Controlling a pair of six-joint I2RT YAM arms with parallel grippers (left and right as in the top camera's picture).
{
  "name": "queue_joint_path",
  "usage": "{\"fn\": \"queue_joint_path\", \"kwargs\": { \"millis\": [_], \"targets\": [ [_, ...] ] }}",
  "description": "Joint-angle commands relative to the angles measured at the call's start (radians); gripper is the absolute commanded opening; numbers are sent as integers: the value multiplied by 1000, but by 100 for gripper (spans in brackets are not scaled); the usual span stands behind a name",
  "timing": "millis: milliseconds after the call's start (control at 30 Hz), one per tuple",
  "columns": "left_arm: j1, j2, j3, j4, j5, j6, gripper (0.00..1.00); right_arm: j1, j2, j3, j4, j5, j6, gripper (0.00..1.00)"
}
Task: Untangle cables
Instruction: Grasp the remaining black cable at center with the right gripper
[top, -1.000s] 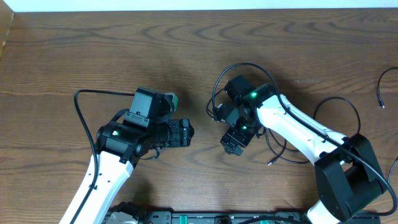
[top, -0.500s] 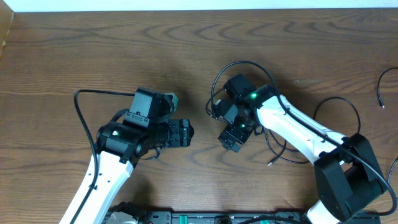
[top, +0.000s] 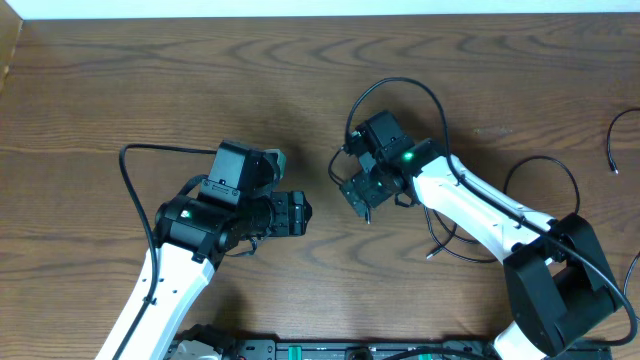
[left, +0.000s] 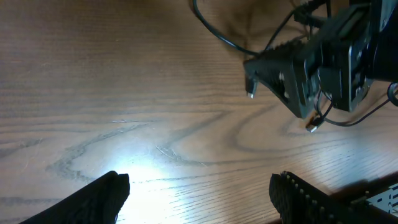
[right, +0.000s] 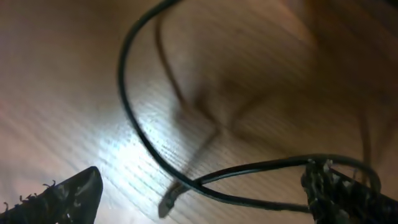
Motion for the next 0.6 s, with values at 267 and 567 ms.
{"fn": "queue_joint_path", "kwargs": {
  "millis": [267, 567],
  "targets": [
    [3, -8, 16, -3, -13, 3, 78, 8, 1, -3, -89, 248, 584, 99],
    [3, -8, 16, -3, -13, 3, 78, 8, 1, -3, -95, 231, 1054, 99]
  ]
}}
